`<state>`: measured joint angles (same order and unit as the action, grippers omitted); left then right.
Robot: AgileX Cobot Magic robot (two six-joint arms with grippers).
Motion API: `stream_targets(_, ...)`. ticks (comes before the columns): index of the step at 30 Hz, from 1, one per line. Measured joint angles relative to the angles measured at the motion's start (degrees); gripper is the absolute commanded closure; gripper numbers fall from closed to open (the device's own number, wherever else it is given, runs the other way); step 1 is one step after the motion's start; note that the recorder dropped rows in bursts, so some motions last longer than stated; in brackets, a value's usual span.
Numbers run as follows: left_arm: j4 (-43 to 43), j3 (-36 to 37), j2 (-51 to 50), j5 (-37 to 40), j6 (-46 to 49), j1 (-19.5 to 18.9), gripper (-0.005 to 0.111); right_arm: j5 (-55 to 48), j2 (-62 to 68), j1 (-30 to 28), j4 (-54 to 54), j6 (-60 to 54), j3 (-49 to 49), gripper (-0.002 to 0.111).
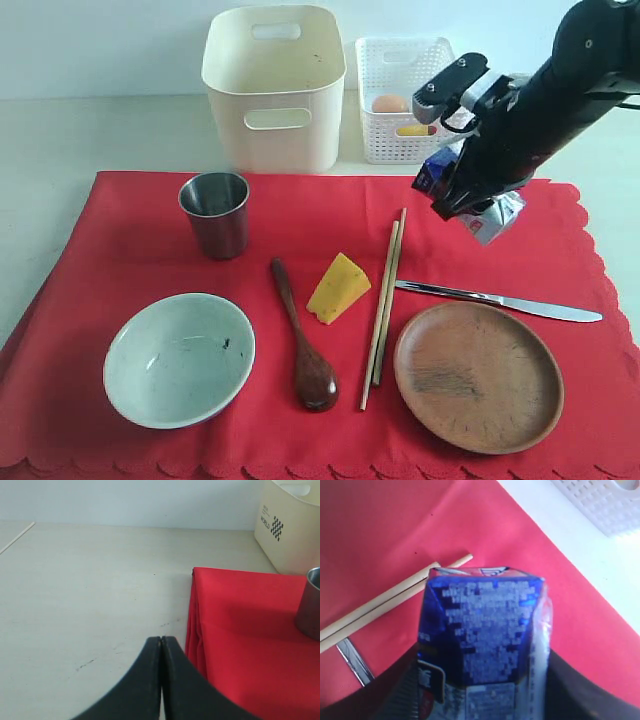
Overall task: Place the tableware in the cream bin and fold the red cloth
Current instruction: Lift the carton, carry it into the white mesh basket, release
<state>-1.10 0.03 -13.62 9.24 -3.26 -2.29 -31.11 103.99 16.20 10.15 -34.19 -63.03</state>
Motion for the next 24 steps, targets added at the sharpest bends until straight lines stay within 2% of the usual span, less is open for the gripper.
stream_targets(14, 0.00, 0.00, 0.00, 0.00, 0.00, 0.00, 0.106, 10.77, 0.00, 0.00, 0.21, 5.27, -0.36, 0.108)
stream_targets(24, 0.00, 0.00, 0.00, 0.00, 0.00, 0.00, 0.106, 19.63, 0.00, 0.00, 0.41, 15.67, -5.66, 0.108)
